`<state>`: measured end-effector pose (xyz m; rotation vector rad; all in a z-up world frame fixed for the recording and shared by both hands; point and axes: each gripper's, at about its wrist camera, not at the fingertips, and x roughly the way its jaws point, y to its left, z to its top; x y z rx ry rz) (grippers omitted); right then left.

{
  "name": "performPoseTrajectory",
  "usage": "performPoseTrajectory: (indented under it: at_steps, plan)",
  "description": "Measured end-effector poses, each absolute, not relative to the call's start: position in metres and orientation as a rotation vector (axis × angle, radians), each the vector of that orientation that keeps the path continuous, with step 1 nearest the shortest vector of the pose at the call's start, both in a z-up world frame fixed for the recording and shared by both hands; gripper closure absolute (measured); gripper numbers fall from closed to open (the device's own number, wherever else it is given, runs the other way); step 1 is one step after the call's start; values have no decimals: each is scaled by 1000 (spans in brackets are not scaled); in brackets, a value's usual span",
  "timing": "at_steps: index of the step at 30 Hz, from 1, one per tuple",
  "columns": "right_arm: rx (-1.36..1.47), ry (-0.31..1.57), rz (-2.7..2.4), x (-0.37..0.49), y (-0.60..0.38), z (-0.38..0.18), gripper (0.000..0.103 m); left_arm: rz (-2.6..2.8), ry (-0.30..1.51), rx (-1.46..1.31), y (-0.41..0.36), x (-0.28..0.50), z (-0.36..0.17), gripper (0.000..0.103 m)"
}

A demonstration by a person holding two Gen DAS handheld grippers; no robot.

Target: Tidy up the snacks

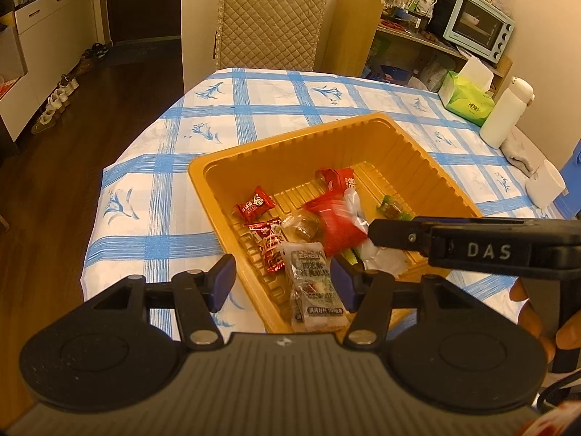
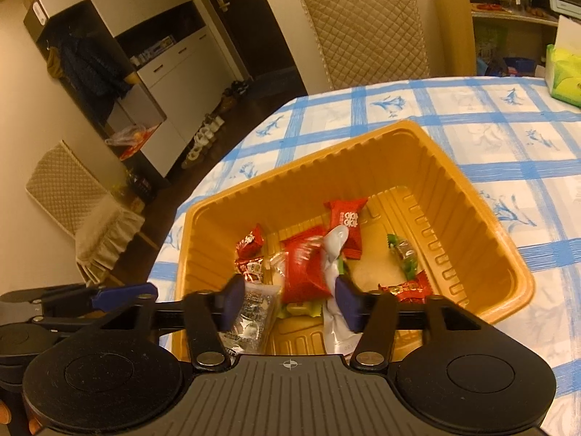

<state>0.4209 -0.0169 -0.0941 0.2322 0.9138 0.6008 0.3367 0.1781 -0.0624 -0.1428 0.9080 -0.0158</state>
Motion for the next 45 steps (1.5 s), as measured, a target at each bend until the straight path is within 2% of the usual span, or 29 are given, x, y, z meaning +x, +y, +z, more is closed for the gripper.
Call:
performPoseTrajectory:
  at_steps: [5,8,10,18,21,45]
  plan:
    - [244,917,572,411,-30,-87,44,-5,892,-141,173,322,-53,42]
    - [239,898,559,400,-40,-79,37,5,877,-139,167,311,-46,39]
    - [241,888,551,392,-49,-75,29,11,866,-141,163,303,-41,37]
    - [250,848,524,348,-87,-56,18,17,835,-148,133,258,-20,35]
    - [241,840,521,328,-100,-50,15,17,834,-146,119,240,-15,32]
    - [132,876,496,182,-176,-45,13,-14,875,-137,39,117,-10,32]
